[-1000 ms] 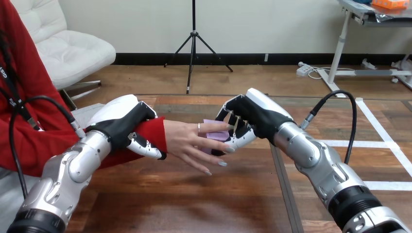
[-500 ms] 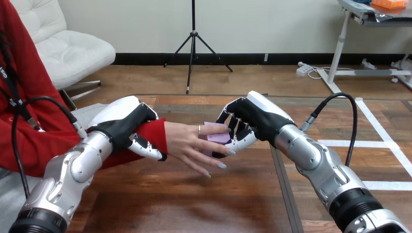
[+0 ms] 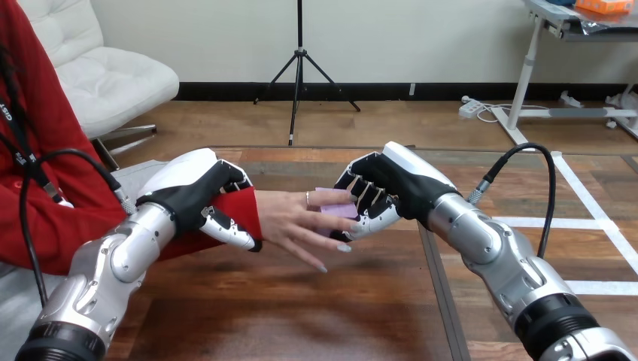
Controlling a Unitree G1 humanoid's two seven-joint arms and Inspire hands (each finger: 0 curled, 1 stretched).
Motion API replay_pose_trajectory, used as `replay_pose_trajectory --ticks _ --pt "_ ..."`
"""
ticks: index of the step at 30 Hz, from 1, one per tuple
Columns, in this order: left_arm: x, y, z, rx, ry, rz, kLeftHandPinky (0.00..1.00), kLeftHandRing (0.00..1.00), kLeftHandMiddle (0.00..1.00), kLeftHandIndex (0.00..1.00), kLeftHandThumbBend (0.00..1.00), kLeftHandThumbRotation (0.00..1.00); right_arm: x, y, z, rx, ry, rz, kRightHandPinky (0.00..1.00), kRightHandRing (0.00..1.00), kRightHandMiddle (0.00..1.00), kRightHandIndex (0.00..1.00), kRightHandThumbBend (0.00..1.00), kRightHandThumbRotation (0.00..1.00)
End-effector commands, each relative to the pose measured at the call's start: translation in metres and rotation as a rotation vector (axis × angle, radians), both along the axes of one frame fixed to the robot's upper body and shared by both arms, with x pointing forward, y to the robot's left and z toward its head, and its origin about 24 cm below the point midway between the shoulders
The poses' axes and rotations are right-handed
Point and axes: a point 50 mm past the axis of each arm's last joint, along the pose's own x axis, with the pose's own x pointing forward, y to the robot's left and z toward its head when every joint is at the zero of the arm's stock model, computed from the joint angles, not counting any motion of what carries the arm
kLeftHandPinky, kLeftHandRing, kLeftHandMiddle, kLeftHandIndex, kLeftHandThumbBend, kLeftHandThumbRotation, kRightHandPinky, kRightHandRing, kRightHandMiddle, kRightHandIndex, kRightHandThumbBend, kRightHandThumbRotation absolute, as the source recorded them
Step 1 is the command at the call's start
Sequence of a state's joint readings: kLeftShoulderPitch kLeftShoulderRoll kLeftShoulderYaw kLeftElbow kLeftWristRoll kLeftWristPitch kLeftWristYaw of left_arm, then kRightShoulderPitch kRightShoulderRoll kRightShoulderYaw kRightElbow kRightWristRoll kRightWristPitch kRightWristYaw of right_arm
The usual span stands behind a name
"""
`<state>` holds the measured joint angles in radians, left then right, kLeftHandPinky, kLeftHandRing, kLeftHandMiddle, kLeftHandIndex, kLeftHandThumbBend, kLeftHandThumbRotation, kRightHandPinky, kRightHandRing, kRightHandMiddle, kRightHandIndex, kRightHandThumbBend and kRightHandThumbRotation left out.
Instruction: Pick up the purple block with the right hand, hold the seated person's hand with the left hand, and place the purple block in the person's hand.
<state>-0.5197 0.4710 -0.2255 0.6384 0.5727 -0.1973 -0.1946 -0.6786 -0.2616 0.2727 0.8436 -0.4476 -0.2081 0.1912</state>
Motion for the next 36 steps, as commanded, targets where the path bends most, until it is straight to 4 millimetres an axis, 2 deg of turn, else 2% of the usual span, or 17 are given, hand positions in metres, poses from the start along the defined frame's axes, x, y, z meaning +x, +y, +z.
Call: replay_pose_trajectory --ticks 1,7,16,25,36 --pt "0.026 -0.079 0.182 -0.155 -0.68 -0.295 0.63 0.71 0.7 0.66 0.88 0.44 0.01 0.02 0.074 0.06 -0.249 0.136 0.53 0.62 0.65 0.67 0.77 0.3" --pt "0.024 -0.077 0.178 -0.153 -0.69 -0.301 0.62 0.7 0.7 0.67 0.9 0.52 0.01 0.018 0.074 0.046 -0.251 0.14 0.57 0.65 0.68 0.7 0.8 0.44" --pt "0.023 -0.075 0.175 -0.163 -0.696 -0.3 0.62 0.7 0.7 0.67 0.83 0.59 0.009 0.015 0.073 0.039 -0.252 0.14 0.58 0.66 0.68 0.71 0.85 0.58" --pt "0.02 -0.072 0.172 -0.198 -0.679 -0.291 0.64 0.7 0.7 0.68 0.8 0.61 0.008 0.013 0.072 0.033 -0.252 0.143 0.59 0.66 0.69 0.71 0.89 0.65" --pt "0.014 -0.066 0.168 -0.228 -0.66 -0.295 0.66 0.75 0.76 0.74 0.8 0.63 0.007 0.008 0.072 0.014 -0.248 0.144 0.59 0.67 0.7 0.73 0.94 0.76"
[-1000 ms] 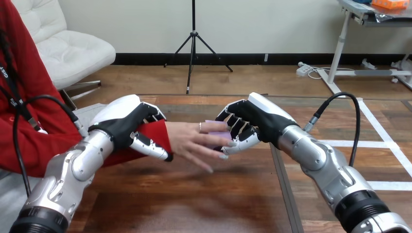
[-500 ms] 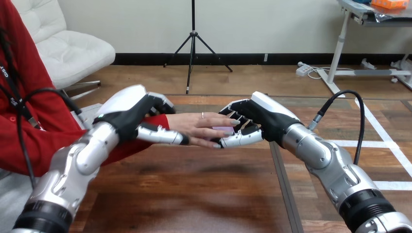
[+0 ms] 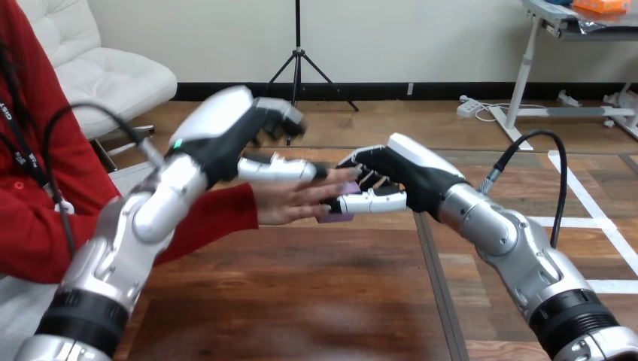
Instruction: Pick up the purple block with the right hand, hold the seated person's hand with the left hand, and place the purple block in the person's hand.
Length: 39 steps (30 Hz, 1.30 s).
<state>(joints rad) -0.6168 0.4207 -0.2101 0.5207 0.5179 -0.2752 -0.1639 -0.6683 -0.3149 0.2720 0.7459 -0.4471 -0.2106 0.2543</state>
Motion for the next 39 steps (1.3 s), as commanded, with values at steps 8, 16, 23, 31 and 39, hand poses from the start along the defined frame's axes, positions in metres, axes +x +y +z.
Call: replay_pose_trajectory --ticks 8,16,23,31,39 --pt "-0.006 -0.018 0.101 -0.132 -0.395 -0.147 0.68 0.79 0.8 0.79 0.87 0.66 0.005 0.008 0.052 0.041 -0.192 0.099 0.63 0.71 0.74 0.77 0.98 0.82" --pt "-0.013 -0.013 0.092 -0.163 -0.342 -0.156 0.7 0.83 0.85 0.83 0.97 0.7 0.004 0.0 0.049 0.045 -0.174 0.098 0.67 0.76 0.79 0.8 1.0 0.83" --pt "-0.018 -0.009 0.084 -0.17 -0.314 -0.161 0.68 0.82 0.84 0.85 1.0 0.73 0.002 -0.007 0.044 0.045 -0.163 0.097 0.68 0.77 0.8 0.83 1.0 0.83" --pt "-0.024 -0.002 0.069 -0.198 -0.295 -0.152 0.65 0.8 0.83 0.84 1.0 0.74 -0.002 -0.017 0.038 0.048 -0.158 0.091 0.66 0.78 0.82 0.86 1.0 0.85" --pt "-0.032 0.006 0.049 -0.241 -0.287 -0.108 0.63 0.79 0.81 0.82 1.0 0.83 -0.008 -0.027 0.032 0.08 -0.159 0.076 0.67 0.8 0.84 0.88 1.0 0.9"
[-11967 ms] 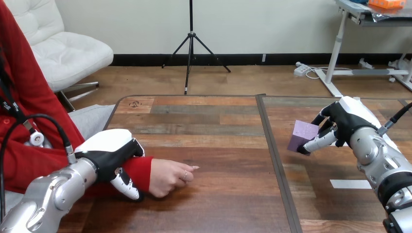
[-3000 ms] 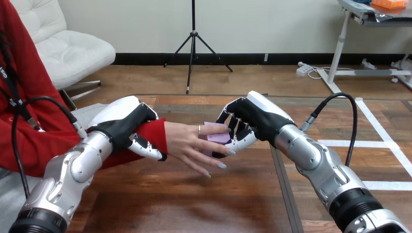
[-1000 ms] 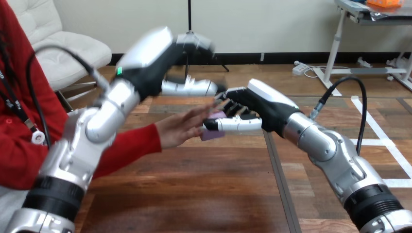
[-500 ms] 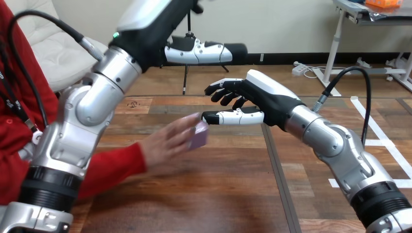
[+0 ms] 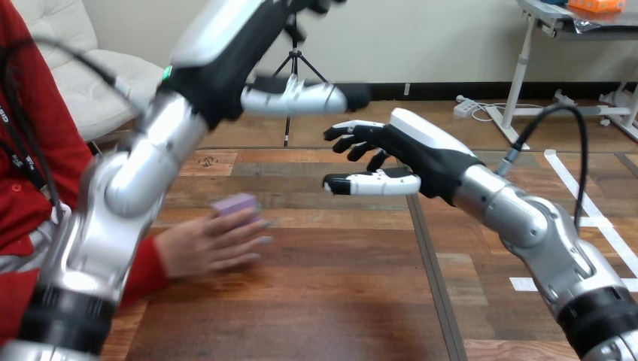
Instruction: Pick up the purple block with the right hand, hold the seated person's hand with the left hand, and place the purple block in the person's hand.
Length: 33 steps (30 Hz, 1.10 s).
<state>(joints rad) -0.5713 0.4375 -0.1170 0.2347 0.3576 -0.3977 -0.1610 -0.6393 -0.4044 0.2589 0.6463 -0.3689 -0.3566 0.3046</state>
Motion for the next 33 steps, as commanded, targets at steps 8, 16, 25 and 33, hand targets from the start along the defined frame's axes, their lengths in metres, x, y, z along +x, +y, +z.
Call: replay_pose_trajectory --ticks 8,16,25,33 --pt "-0.014 0.025 -0.044 -0.117 0.085 0.07 0.61 0.75 0.78 0.78 0.9 0.9 -0.011 -0.027 -0.001 0.089 -0.03 -0.078 0.71 0.82 0.85 0.89 1.0 0.94" --pt "-0.024 0.036 -0.077 -0.177 0.198 0.082 0.6 0.71 0.75 0.73 0.73 0.88 -0.024 -0.039 -0.009 0.189 -0.024 -0.114 0.73 0.83 0.85 0.89 1.0 0.96" --pt "-0.039 0.048 -0.116 -0.294 0.313 0.059 0.6 0.69 0.71 0.68 0.61 0.81 -0.048 -0.047 -0.025 0.379 -0.03 -0.146 0.72 0.8 0.83 0.87 1.0 0.96" --pt "-0.054 0.053 -0.141 -0.364 0.382 0.044 0.56 0.67 0.69 0.65 0.58 0.81 -0.072 -0.048 -0.044 0.616 0.012 -0.196 0.67 0.78 0.8 0.84 0.94 0.95"
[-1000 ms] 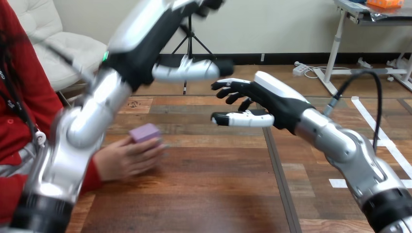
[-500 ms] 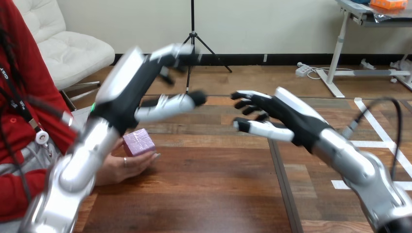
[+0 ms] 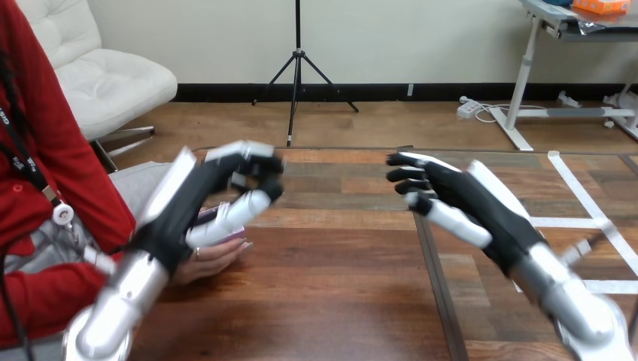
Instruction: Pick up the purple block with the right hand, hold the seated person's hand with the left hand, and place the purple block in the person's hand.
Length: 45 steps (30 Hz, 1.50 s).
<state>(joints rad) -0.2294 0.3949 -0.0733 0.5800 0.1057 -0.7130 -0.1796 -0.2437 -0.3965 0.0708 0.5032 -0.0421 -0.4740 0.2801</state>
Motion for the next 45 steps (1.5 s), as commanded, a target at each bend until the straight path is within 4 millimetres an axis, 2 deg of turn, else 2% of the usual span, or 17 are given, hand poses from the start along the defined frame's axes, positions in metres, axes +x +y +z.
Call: replay_pose_trajectory --ticks 1,7,16,22,31,45 --pt "-0.006 0.002 -0.007 -0.086 -0.002 0.004 0.56 0.67 0.69 0.65 0.58 0.81 -0.011 0.006 0.006 0.213 -0.067 -0.032 0.67 0.78 0.8 0.84 0.94 0.95" --pt "-0.015 0.003 -0.019 -0.189 0.029 0.016 0.54 0.67 0.69 0.64 0.57 0.81 -0.026 0.006 -0.008 0.388 -0.02 -0.055 0.66 0.76 0.8 0.83 0.92 0.93" --pt "-0.021 0.0 -0.03 -0.372 0.042 0.051 0.47 0.62 0.66 0.61 0.51 0.76 -0.042 0.005 -0.024 0.541 0.007 -0.104 0.67 0.75 0.78 0.81 0.93 0.92" --pt "-0.021 0.0 -0.036 -0.46 0.059 0.07 0.44 0.59 0.63 0.6 0.48 0.72 -0.048 0.003 -0.032 0.559 0.002 -0.129 0.68 0.74 0.77 0.8 0.92 0.94" --pt "-0.017 -0.003 -0.043 -0.613 0.091 0.111 0.4 0.53 0.58 0.56 0.5 0.65 -0.052 0.002 -0.044 0.565 -0.006 -0.175 0.68 0.74 0.77 0.8 0.91 0.94" --pt "-0.011 -0.008 -0.045 -0.611 0.089 0.119 0.38 0.5 0.56 0.56 0.46 0.66 -0.046 -0.003 -0.06 0.574 0.034 -0.225 0.7 0.74 0.77 0.8 0.91 0.93"
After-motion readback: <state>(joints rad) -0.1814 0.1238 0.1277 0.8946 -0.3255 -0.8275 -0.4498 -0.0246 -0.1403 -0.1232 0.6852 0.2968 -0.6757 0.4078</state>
